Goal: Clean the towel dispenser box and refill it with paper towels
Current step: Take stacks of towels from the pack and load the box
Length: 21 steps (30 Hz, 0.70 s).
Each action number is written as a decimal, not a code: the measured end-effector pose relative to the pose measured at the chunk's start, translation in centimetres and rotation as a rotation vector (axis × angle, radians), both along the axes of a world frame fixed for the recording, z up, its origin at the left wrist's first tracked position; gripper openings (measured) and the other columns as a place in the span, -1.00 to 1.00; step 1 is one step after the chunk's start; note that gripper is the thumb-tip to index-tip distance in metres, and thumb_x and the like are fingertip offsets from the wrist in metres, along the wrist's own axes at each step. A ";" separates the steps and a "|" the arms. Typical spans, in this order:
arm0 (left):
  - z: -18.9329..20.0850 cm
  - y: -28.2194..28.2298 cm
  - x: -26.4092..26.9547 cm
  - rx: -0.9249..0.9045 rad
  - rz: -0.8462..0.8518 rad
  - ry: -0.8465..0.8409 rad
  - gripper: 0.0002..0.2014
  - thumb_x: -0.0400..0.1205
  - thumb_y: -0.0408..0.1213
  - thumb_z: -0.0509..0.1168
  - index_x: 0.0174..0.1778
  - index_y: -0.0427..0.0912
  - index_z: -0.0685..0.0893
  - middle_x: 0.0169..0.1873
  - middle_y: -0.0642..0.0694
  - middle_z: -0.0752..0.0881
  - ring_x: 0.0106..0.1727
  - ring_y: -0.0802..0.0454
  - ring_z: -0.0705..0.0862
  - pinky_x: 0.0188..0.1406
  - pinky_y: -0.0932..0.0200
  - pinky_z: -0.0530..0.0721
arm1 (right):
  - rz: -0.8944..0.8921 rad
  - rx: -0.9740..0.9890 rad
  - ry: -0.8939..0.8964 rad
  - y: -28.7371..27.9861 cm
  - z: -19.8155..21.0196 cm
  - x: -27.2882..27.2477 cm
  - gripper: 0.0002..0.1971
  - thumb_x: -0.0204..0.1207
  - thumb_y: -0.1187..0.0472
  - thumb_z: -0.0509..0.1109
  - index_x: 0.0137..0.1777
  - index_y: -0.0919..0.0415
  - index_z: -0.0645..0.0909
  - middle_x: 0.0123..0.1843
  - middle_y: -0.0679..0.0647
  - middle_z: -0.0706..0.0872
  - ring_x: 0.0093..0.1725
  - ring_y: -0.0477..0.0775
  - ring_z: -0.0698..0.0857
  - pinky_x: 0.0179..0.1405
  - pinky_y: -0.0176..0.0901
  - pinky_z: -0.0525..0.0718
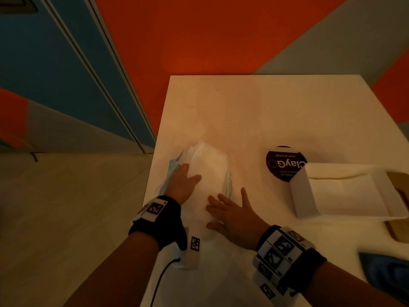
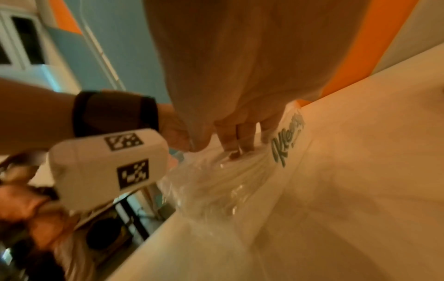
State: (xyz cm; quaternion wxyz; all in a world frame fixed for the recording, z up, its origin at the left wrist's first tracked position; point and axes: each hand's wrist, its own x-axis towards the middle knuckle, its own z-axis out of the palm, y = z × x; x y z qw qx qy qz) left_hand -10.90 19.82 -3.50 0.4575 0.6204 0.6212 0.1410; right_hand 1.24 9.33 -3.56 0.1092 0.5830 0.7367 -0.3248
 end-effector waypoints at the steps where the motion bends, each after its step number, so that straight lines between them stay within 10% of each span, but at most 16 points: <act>1: 0.1 0.1 -0.3 0.007 0.003 -0.031 -0.66 0.58 -0.28 0.27 0.26 -0.31 0.50 0.27 -0.29 0.59 0.24 -0.20 0.55 0.16 0.05 0.48 | -0.049 -0.006 0.055 0.1 0.6 0.0 -0.32 0.49 -0.28 -0.29 0.57 -0.03 0.11 0.68 -0.09 0.05 0.66 0.00 -0.04 0.46 0.42 -0.46; 5: 1.1 -0.3 -1.9 -0.016 0.096 -0.314 -0.70 0.56 -0.38 0.31 0.22 -0.23 0.58 0.00 -0.11 0.69 -0.07 -0.02 0.65 -0.19 0.22 0.64 | -0.603 0.287 0.583 0.6 1.8 1.3 -0.61 0.59 0.12 0.24 0.41 0.04 0.39 0.43 -0.10 0.47 0.45 -0.14 0.36 0.60 0.20 0.08; 9: 1.0 -0.6 -3.9 -0.106 0.140 -0.576 -0.71 0.52 -0.45 0.29 0.11 -0.06 0.64 -0.19 0.03 0.81 -0.13 -0.01 0.76 -0.14 0.09 0.77 | -1.123 0.236 1.052 2.4 2.4 1.6 -0.33 0.37 0.41 0.47 0.44 0.14 0.29 0.25 0.12 0.50 0.27 0.06 0.49 0.30 -0.09 0.47; 15: 0.8 -0.9 -4.3 -0.140 0.145 -0.696 -0.71 0.41 -0.45 0.34 -0.03 0.00 0.68 -0.32 0.11 0.85 -0.22 0.13 0.78 -0.26 0.22 0.78 | -1.065 -0.036 1.373 4.4 2.6 -0.7 -0.30 0.15 0.44 0.42 0.37 0.26 0.40 0.28 0.29 0.62 0.25 0.31 0.62 0.22 0.30 0.62; 18: 1.0 -0.8 -4.1 -0.077 0.186 -0.661 -0.72 0.50 -0.45 0.32 0.01 0.02 0.66 -0.18 0.05 0.80 -0.12 0.01 0.76 -0.19 0.13 0.75 | -1.119 -0.103 1.531 4.5 2.5 -0.9 -0.50 0.19 0.33 0.25 0.21 0.19 0.51 0.25 0.31 0.64 0.16 0.34 0.65 0.08 0.19 0.69; 21: 1.3 -1.3 -3.5 -0.062 0.165 -0.655 -0.68 0.51 -0.43 0.33 0.15 -0.06 0.60 -0.12 0.04 0.74 -0.12 0.08 0.74 -0.25 0.23 0.74 | -1.098 0.015 1.377 4.3 2.1 -1.7 -0.59 0.25 0.29 0.31 0.14 0.07 0.52 0.26 0.27 0.64 0.20 0.29 0.63 0.19 0.26 0.65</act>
